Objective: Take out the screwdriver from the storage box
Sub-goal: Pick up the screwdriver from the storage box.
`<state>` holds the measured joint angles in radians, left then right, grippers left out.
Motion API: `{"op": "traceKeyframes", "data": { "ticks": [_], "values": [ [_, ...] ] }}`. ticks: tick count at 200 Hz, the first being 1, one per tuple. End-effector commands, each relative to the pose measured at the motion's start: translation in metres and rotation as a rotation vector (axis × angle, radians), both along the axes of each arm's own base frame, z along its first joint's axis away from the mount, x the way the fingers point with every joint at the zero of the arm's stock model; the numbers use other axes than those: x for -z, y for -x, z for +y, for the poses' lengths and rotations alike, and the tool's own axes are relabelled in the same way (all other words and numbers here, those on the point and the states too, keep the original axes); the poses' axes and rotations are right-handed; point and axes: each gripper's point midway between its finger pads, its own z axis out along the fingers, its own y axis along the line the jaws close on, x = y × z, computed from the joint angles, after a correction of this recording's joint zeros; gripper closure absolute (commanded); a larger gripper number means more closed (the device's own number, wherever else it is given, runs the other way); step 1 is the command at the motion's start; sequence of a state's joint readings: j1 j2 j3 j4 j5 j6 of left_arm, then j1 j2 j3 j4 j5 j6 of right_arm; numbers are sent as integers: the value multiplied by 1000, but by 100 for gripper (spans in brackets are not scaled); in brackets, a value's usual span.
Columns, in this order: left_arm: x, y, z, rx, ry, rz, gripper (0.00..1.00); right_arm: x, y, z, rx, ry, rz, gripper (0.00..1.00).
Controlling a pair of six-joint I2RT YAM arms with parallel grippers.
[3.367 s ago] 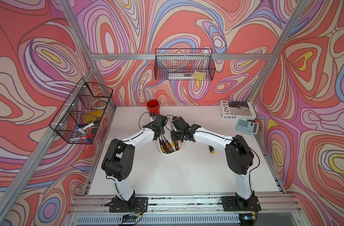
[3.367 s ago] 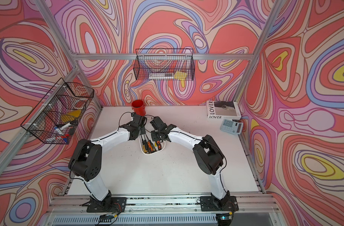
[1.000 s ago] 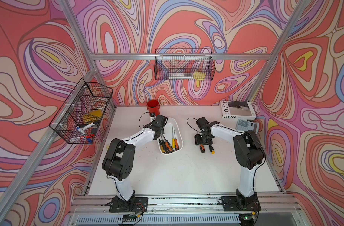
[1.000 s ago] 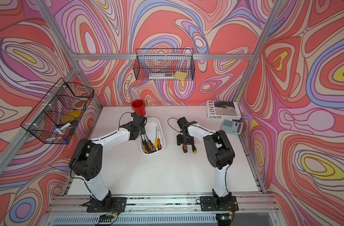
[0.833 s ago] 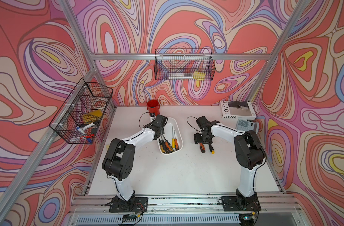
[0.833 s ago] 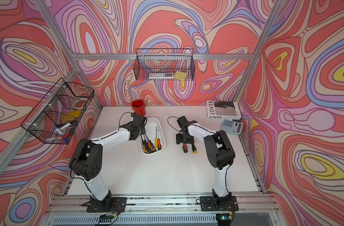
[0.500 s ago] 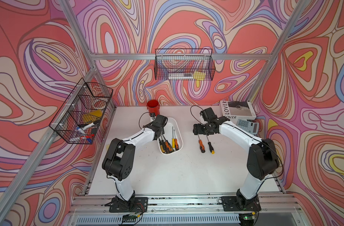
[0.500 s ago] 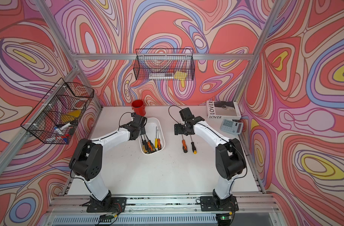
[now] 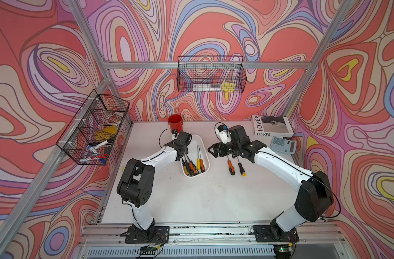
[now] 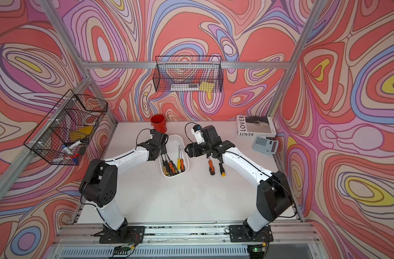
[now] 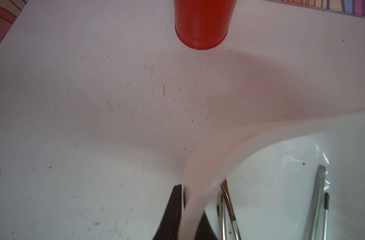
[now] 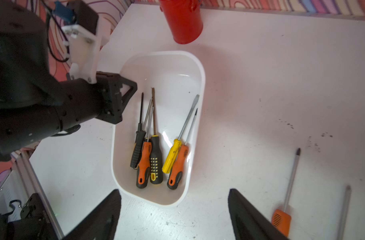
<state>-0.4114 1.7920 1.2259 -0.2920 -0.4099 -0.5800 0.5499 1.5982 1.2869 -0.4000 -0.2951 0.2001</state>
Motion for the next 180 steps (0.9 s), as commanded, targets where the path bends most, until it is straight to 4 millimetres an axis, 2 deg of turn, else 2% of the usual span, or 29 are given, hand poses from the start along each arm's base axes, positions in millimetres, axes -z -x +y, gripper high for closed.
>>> {"op": "traceKeyframes", "data": {
  "ticks": [1, 57, 66, 75, 79, 147, 180],
  "values": [
    [-1, 2, 7, -10, -43, 11, 100, 6, 7, 25, -98, -56, -12, 19],
    [-1, 3, 8, -9, -47, 12, 100, 43, 22, 68, -187, -71, 53, 32],
    [-1, 3, 9, -11, -48, 13, 100, 50, 22, 71, -188, -68, 68, 33],
    [-1, 3, 8, -10, -48, 14, 100, 49, 23, 74, -189, -79, 68, 33],
    [-1, 3, 8, -9, -48, 13, 100, 61, 23, 76, -189, -69, 92, 33],
    [1, 2, 6, -12, -33, 17, 100, 103, 22, 100, -173, -38, 181, 36],
    [1, 1, 4, -8, -24, 13, 100, 115, 20, 109, -180, -11, 199, 39]
  ]
}}
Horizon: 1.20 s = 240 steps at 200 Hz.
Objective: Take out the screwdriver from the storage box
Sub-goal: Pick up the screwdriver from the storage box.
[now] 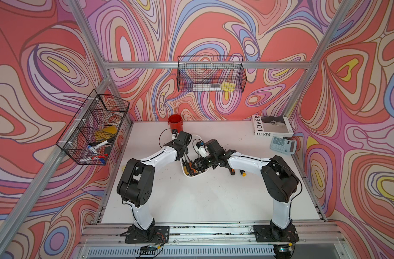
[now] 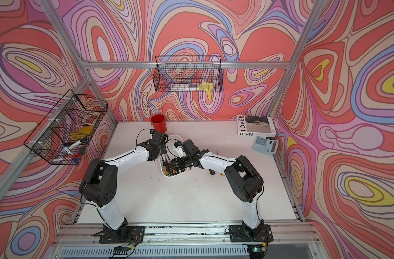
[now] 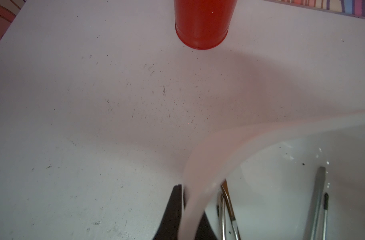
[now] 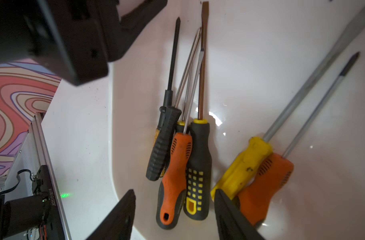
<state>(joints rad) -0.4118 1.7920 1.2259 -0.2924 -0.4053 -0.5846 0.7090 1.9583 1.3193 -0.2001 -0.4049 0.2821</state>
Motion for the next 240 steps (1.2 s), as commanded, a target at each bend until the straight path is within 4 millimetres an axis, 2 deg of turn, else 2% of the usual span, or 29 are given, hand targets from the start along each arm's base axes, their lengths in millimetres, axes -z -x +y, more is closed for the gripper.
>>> {"op": "traceKeyframes", "data": {
  "ticks": [1, 66, 125, 130, 147, 160, 172, 194, 240],
  "values": [
    [1, 1, 5, -7, -30, 11, 100, -1, -5, 10, 1, 4, -6, 39],
    [1, -1, 5, 1, -39, 12, 100, 20, -9, 17, 5, 68, 30, 43],
    [-1, -1, 4, 2, -41, 8, 100, 40, 1, 20, -16, 145, 82, 44],
    [-1, -1, 5, 1, -42, 8, 100, 41, 2, 19, -18, 154, 85, 45],
    [-2, -1, 5, 2, -44, 7, 100, 45, 5, 18, -19, 175, 98, 59],
    [-3, -2, 4, 3, -44, 4, 100, 49, 7, 17, -24, 181, 109, 62],
    [-2, -2, 5, 2, -44, 6, 100, 53, 7, 17, -24, 190, 120, 60],
    [-2, -1, 5, 2, -44, 7, 100, 58, 8, 16, -29, 205, 142, 46],
    [-2, 1, 6, -1, -48, 9, 100, 61, 12, 16, -34, 217, 172, 45]
  ]
}}
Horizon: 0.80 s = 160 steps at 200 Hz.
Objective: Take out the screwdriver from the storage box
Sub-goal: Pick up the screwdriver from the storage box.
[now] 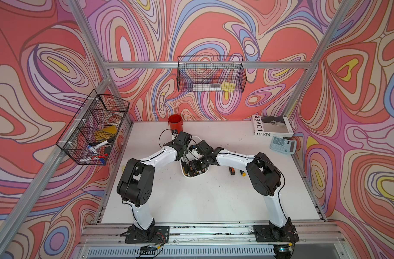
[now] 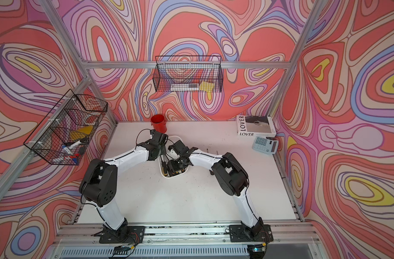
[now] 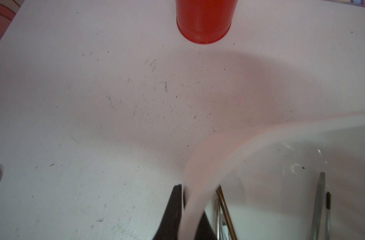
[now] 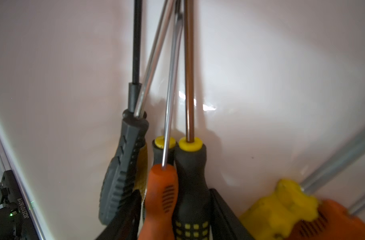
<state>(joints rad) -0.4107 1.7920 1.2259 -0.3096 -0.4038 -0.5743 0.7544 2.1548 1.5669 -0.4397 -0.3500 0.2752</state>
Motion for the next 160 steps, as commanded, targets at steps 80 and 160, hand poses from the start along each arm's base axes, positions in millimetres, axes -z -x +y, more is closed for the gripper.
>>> {"op": "traceKeyframes", "data": {
  "ticks": [80, 160],
  "values": [
    [-4, -1, 7, -15, -48, -9, 100, 15, 6, -8, 47, 63, 55, 73],
    [-3, -1, 9, -18, -53, -6, 100, -3, -2, -13, 88, 62, 11, 90]
  ]
}}
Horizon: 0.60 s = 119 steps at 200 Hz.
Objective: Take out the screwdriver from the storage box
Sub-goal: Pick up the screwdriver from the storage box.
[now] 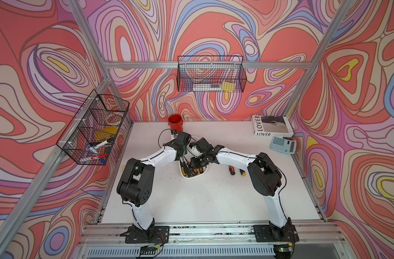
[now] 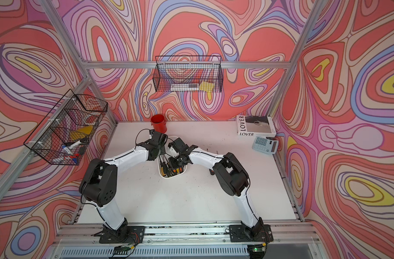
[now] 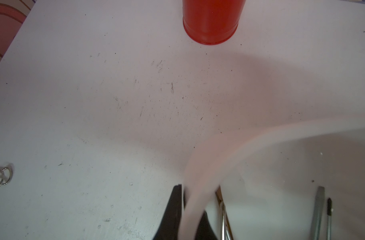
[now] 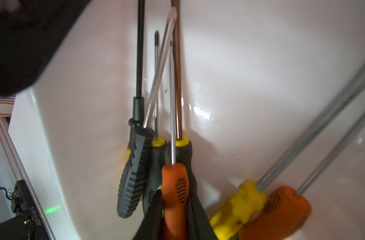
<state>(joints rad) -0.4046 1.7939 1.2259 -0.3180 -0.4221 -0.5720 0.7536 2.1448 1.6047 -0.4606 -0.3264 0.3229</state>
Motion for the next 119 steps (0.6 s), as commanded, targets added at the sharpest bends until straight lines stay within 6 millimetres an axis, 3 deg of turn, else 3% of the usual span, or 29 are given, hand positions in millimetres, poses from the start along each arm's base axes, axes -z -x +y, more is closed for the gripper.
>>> {"op": "traceKeyframes", "data": {
  "ticks": [1, 21, 119],
  "values": [
    [-4, -1, 2, -3, -34, -9, 100, 11, 6, -15, 38, 70, 18, 91],
    [-3, -1, 3, -4, -35, -8, 100, 4, 3, -16, 47, 54, 5, 100],
    [-1, -2, 2, -5, -32, -4, 100, -42, -9, -15, 70, -44, -65, 100]
  ]
}}
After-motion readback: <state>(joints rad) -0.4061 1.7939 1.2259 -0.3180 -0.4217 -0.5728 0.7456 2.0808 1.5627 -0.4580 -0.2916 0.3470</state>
